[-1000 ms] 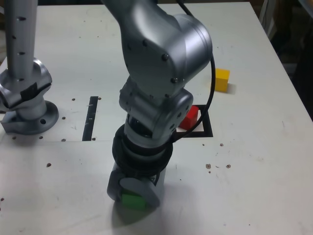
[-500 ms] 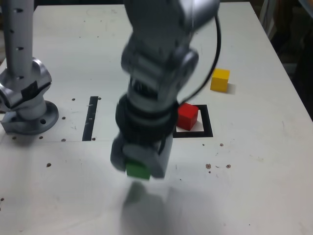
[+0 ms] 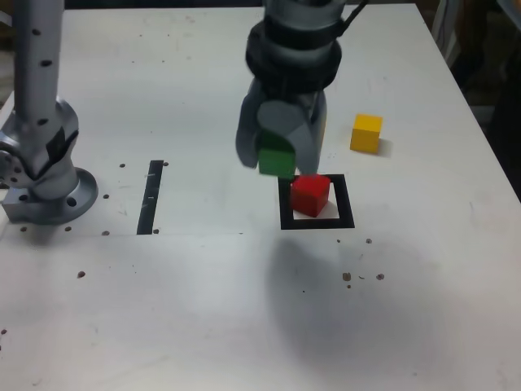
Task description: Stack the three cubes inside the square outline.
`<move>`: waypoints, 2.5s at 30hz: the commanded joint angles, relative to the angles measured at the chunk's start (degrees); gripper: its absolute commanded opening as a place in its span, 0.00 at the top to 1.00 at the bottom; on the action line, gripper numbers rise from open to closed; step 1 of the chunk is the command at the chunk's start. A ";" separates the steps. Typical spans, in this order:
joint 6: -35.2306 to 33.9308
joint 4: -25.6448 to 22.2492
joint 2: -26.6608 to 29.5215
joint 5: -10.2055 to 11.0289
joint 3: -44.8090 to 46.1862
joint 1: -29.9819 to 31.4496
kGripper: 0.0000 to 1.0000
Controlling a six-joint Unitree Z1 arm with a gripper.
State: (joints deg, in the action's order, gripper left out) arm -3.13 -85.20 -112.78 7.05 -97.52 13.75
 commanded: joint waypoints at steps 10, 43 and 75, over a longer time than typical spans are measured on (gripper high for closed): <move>4.02 0.25 -3.19 -0.83 -1.04 -3.82 0.90; 6.20 0.85 -9.47 -0.36 -13.25 -3.37 0.90; 7.39 2.53 -20.04 0.32 -19.23 -2.41 0.75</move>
State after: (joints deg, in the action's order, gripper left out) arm 4.13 -82.48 -132.67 7.21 -116.45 11.28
